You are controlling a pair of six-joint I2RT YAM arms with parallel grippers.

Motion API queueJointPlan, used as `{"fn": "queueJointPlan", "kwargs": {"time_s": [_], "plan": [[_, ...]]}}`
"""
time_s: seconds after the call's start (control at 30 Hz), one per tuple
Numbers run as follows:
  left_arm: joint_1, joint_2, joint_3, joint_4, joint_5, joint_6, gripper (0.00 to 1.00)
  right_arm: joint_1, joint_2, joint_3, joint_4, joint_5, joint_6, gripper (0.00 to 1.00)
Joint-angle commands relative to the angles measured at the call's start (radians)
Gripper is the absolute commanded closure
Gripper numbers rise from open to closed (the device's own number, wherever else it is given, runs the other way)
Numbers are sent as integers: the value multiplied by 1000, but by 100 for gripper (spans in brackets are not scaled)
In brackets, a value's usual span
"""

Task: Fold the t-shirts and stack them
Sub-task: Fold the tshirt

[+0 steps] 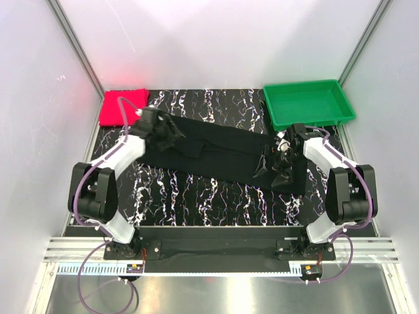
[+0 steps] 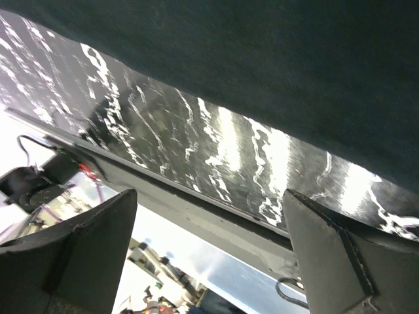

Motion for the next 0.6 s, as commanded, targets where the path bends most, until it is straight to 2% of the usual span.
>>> {"fn": "queueJointPlan", "kwargs": {"time_s": [0.0,0.07,0.1,0.17,0.23,0.3,0.4,0.43,0.57], "plan": [[161,-20,18,58,226,183,38,5,27,32,83,-71,77,0],[259,-3,10,104,319,209,38,23,43,45,193,-111,146,0],[268,11,14,110,385,221,38,35,49,70,236,-109,183,0],[329,61,50,125,446,276,38,95,69,105,369,-57,285,1],[345,90,88,119,459,303,36,135,108,144,476,11,385,7],[359,136,106,121,450,338,35,175,145,157,646,45,459,21],[363,204,136,141,483,366,34,230,275,219,790,92,589,26],[365,225,162,151,505,373,34,247,302,237,815,104,603,30],[365,302,217,146,522,401,35,317,398,325,890,139,638,36]]}}
